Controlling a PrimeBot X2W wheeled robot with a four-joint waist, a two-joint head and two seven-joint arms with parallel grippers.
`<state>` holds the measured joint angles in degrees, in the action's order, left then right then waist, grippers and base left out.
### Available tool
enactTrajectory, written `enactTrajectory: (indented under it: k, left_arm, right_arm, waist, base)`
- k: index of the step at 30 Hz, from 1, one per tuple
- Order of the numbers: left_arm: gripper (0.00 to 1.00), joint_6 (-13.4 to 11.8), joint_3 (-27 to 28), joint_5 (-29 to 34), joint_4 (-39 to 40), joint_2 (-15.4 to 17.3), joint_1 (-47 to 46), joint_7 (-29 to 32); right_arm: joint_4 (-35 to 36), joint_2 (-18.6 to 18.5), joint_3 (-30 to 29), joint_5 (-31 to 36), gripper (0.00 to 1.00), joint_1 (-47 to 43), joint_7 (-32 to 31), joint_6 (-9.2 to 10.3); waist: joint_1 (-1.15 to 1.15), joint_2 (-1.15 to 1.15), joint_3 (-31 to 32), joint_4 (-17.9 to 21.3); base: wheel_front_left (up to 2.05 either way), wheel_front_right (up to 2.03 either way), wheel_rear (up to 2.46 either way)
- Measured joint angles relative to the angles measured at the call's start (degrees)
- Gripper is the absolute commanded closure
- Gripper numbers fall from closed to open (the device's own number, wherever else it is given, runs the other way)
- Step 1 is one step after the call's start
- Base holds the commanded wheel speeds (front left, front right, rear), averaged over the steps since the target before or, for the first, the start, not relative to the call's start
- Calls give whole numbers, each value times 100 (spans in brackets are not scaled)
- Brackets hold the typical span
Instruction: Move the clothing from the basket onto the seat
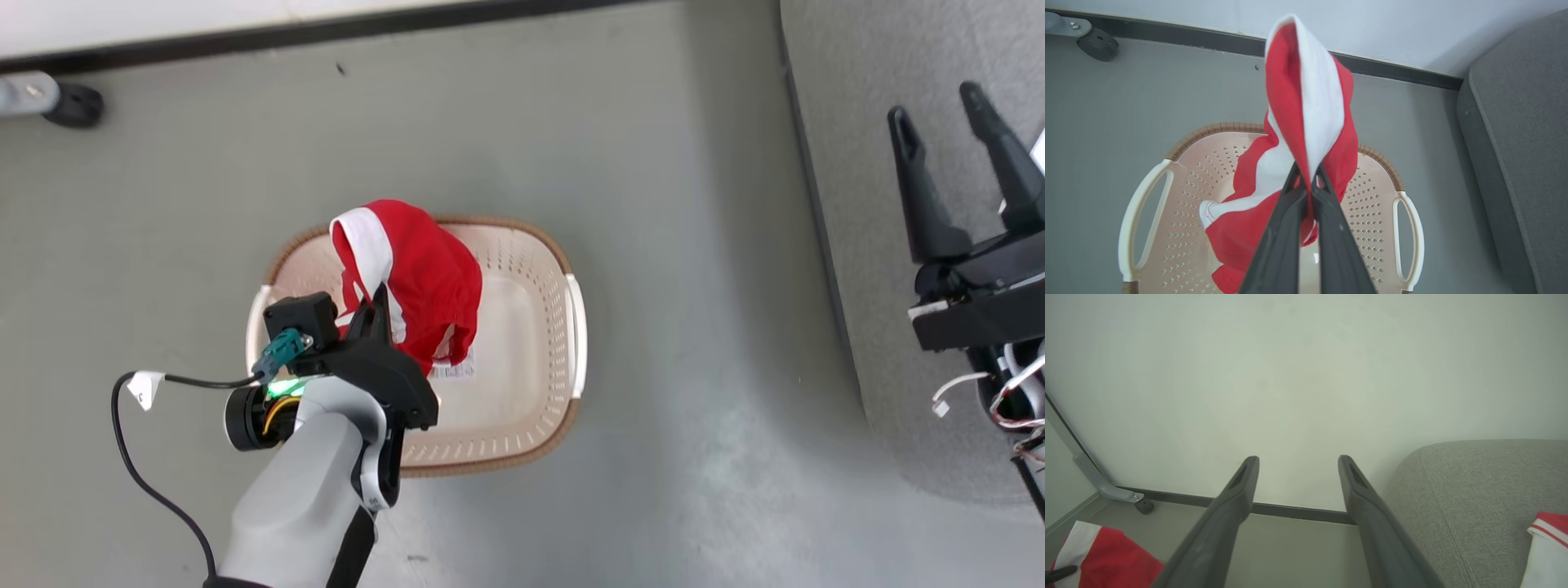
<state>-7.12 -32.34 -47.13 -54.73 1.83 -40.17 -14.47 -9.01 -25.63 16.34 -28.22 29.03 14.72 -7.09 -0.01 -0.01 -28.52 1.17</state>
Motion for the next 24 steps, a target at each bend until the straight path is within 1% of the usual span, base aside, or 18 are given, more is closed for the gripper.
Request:
enactTrajectory:
  k: [1,2,3,4,7,14,18,24]
  left_arm:
    - [100,0,0,0,0,0,0,0]
    - [100,0,62,113,56,2,80,0]
    - [100,0,62,113,56,2,80,0]
    - [100,0,126,200,109,0,151,0]
    - [100,0,210,279,147,0,232,0]
    - [100,0,508,734,267,1,570,1]
    - [100,0,654,967,444,1,775,1]
    - [100,0,843,1379,821,1,1032,1]
  right_arm:
    - [0,0,0,0,0,0,0,0]
    - [-96,60,2,2,0,-59,0,0]
    - [-96,60,2,2,0,-59,0,0]
    - [-167,132,4,25,0,-132,0,0]
    - [-249,204,49,57,0,-210,0,0]
    - [-519,430,165,213,0,-428,-1,0]
    - [-595,579,216,270,0,-674,-1,0]
    - [-631,703,216,313,0,-950,-1,8]
  waist:
    - [0,0,0,0]
    - [0,0,172,-33]
    - [0,0,172,-33]
    - [0,0,341,-65]
    - [0,0,514,-95]
    - [0,0,1118,-186]
    - [0,0,1458,-227]
    - [0,0,1908,-289]
  base:
    - [0,0,0]
    - [0,0,0]
    - [0,0,0]
    - [0,0,0]
    - [0,0,0]
    - [0,0,0]
    - [0,0,0]
    - [0,0,0]
